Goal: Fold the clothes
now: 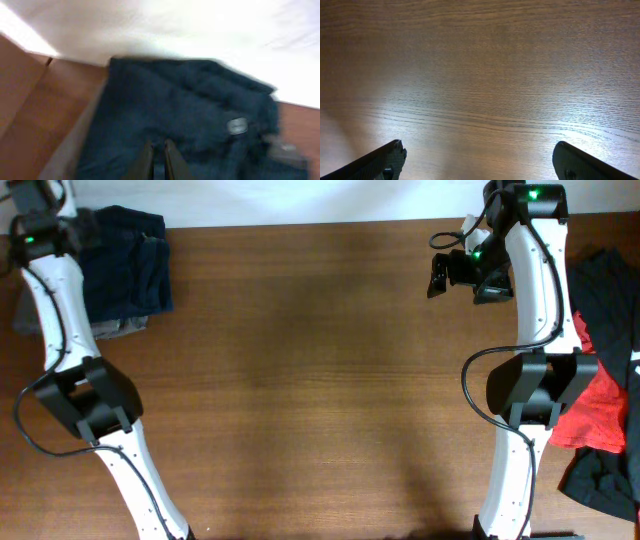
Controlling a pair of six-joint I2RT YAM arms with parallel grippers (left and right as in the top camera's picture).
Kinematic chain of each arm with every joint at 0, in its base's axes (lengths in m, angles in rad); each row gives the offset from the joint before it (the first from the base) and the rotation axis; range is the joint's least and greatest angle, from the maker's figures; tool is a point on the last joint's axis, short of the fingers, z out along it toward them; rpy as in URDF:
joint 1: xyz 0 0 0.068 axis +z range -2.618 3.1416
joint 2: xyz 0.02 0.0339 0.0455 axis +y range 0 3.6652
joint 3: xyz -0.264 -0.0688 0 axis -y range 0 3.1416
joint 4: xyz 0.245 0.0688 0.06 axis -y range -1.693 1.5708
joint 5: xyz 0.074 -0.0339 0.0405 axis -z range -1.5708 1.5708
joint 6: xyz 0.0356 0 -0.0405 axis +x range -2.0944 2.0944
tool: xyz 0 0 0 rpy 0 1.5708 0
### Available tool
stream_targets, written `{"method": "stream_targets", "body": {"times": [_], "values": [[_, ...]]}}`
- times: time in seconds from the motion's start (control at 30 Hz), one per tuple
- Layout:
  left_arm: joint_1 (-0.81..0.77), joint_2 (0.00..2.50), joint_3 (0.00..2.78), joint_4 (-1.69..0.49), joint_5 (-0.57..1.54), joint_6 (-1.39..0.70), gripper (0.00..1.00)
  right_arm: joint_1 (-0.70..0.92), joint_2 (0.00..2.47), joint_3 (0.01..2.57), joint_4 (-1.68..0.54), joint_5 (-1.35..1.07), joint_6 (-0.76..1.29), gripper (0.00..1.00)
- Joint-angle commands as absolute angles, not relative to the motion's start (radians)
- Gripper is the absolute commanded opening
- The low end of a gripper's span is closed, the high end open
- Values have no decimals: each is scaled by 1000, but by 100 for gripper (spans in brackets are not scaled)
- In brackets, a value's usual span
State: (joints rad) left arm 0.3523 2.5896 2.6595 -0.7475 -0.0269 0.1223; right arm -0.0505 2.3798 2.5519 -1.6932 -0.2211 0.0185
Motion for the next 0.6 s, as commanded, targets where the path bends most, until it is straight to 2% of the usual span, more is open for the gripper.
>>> {"method": "stream_targets", "body": {"times": [0.0,0.27,0.57], "values": [[403,2656,2650,-753,-48,121,10,-45,2368,2569,-1699,-209,16,99],[451,2781,2650,-776,-43,120,10,-45,2368,2569,-1699,-210,17,99],[445,2745,2710,-808,-41,120,15,-45,2368,2569,-1699,-209,17,99]]}}
